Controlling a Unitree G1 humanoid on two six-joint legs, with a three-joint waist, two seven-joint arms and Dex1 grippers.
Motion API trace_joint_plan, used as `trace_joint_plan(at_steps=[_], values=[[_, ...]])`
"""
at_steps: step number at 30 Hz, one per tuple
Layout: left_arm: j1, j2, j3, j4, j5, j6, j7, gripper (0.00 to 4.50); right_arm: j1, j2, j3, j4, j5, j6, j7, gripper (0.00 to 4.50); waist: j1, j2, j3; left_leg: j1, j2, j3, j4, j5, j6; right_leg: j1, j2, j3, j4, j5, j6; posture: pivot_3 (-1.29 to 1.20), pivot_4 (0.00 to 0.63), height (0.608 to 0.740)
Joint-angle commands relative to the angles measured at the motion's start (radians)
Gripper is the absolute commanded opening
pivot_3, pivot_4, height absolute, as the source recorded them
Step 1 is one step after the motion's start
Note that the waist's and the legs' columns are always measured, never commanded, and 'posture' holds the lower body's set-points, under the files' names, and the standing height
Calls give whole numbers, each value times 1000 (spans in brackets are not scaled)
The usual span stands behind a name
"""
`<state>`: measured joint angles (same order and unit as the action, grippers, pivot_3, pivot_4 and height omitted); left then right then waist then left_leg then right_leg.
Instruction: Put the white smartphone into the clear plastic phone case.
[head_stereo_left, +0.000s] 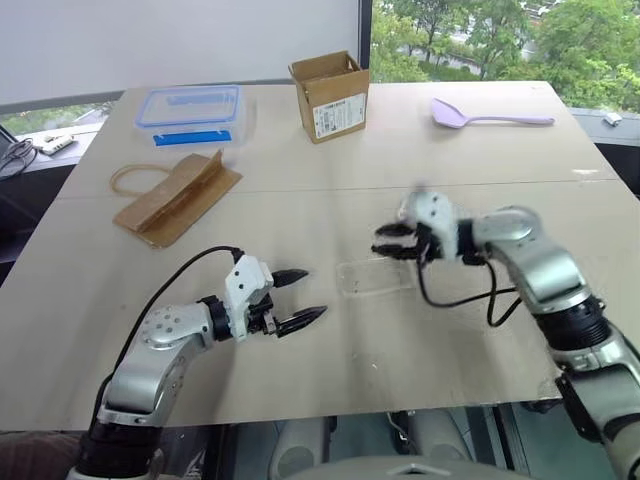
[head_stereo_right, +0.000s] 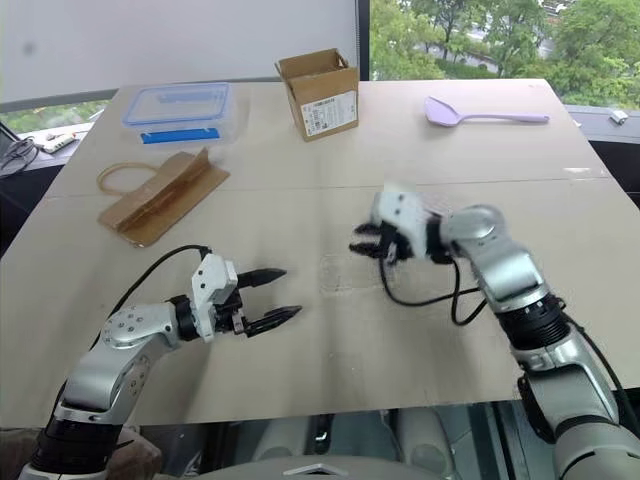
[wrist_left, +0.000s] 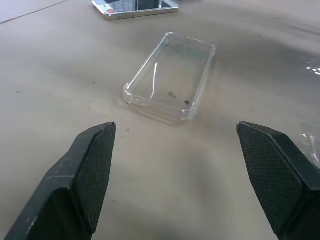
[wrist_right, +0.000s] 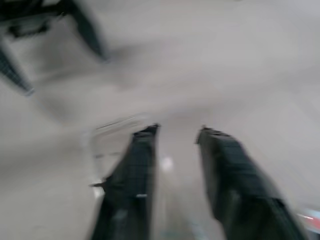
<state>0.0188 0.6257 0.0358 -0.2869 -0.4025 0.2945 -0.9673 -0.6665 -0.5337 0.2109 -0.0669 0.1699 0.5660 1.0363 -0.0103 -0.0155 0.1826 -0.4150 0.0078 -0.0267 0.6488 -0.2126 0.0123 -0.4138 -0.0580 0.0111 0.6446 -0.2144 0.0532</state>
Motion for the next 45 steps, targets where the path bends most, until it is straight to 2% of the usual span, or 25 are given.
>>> trace_joint_plan(at_steps=[1,3,4,7,12,17,21,24,27,29,34,37,40,45], values=[[18,-5,16,-51,-5,-20,24,3949,-39,-28,-71,101,20,-18,-11,3021,-1,0,0,0,0,0,0,0,0,0,0,0,0,0,0,0,150,740],[24,-14,26,-76,-15,-18,45,3949,-104,-18,-90,270,-23,-65,-81,4131,-8,0,0,0,0,0,-2,0,0,0,0,0,-1,0,0,0,150,740],[25,-17,29,-86,-18,-16,54,3949,-142,-9,-94,370,-52,-97,-129,4469,-11,0,0,0,0,1,-2,0,0,0,0,1,-1,0,0,0,150,740],[22,-23,46,-117,-50,7,70,3949,-198,-12,-31,616,-124,-224,-102,4469,-9,0,0,1,0,2,-2,0,0,-1,1,1,-1,0,0,0,150,740],[11,-23,52,-138,-63,24,96,3949,-282,39,4,920,-175,-305,-41,4469,-13,0,0,1,0,2,-2,0,0,0,2,2,-1,2,3,0,150,740],[23,-19,55,-148,-63,24,111,3949,-321,65,-19,1047,-184,-344,-28,4469,-20,-1,-1,2,0,2,-2,0,0,0,2,3,-1,3,4,0,150,740],[31,-17,61,-140,-65,15,114,3949,-296,61,-9,1061,-198,-353,23,4469,-22,-1,-1,2,0,2,-2,0,0,1,2,3,-1,3,4,0,150,740],[37,-17,59,-131,-61,2,112,3949,-273,59,14,1058,-235,-385,10,4469,-22,-1,-1,2,0,2,-2,0,0,1,2,2,-1,3,4,0,150,740],[37,-22,51,-118,-56,-11,108,3949,-243,55,45,1069,-288,-433,-20,3596,-22,-2,-3,2,0,2,-2,0,0,1,2,2,-1,2,4,0,150,740],[39,-22,45,-104,-50,-24,99,3949,-229,55,37,1059,-279,-427,-6,2929,-20,-3,-7,3,0,2,-2,0,0,2,2,2,-1,2,3,0,150,740],[44,-16,43,-77,-46,-44,82,3949,-194,28,-4,964,-235,-445,43,2774,-7,-4,-8,9,0,1,-2,0,0,8,1,2,-1,0,0,0,150,740],[41,-10,42,-49,-40,-51,68,3949,-137,2,-49,691,-125,-398,147,2774,0,-3,-8,8,0,0,-2,0,0,8,2,2,-1,0,0,0,150,740],[34,-6,45,-14,-32,-64,51,3949,-81,-11,-50,405,-50,-283,191,2774,-8,1,-5,0,0,1,-3,0,0,-1,2,2,-1,2,3,0,150,740],[20,3,43,6,-28,-68,36,3949,-4,0,31,71,-22,-143,192,2774,-16,3,-4,0,1,1,-5,0,0,-2,3,4,-1,2,4,0,150,740]])
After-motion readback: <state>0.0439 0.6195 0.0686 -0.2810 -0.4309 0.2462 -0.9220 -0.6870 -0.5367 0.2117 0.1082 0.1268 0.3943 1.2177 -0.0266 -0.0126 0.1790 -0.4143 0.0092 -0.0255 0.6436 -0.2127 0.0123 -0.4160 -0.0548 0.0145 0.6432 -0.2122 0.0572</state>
